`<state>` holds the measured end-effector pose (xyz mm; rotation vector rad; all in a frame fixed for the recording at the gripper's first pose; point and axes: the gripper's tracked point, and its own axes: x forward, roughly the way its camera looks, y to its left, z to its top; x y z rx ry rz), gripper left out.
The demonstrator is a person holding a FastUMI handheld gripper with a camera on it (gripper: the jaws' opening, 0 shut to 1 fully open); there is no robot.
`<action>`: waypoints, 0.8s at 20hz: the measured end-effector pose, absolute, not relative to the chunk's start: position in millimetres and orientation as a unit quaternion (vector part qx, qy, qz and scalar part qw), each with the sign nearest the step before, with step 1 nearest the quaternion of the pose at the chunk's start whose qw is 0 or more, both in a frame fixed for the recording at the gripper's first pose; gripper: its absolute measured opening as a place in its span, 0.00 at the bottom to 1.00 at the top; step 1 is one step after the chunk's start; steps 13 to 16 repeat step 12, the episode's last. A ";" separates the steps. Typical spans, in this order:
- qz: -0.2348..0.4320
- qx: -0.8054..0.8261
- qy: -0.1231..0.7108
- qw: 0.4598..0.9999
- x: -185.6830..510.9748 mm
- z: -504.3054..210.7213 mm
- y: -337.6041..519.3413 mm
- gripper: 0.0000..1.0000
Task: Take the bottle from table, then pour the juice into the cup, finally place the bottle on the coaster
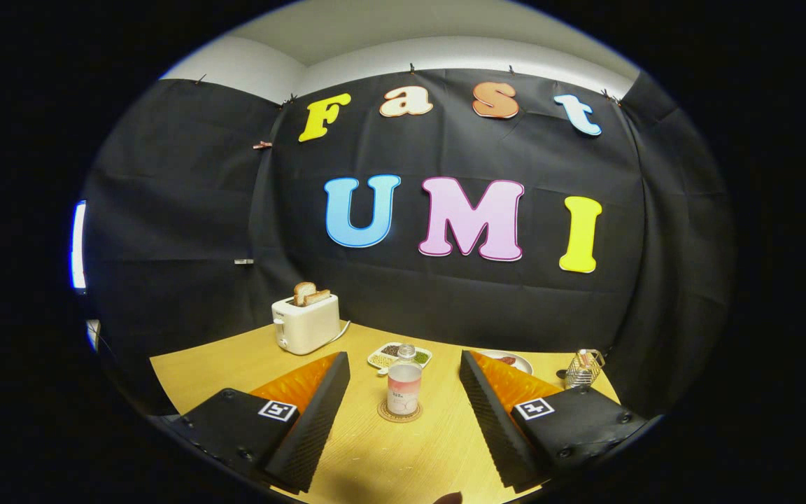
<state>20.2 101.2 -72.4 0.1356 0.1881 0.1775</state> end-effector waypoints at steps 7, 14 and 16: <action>0.088 0.055 0.090 0.991 -3.4 -68.7 81.1 0.97; 0.104 0.053 0.087 0.989 -10.7 -67.1 64.4 0.97; 0.104 0.053 0.087 0.989 -10.7 -67.1 64.4 0.97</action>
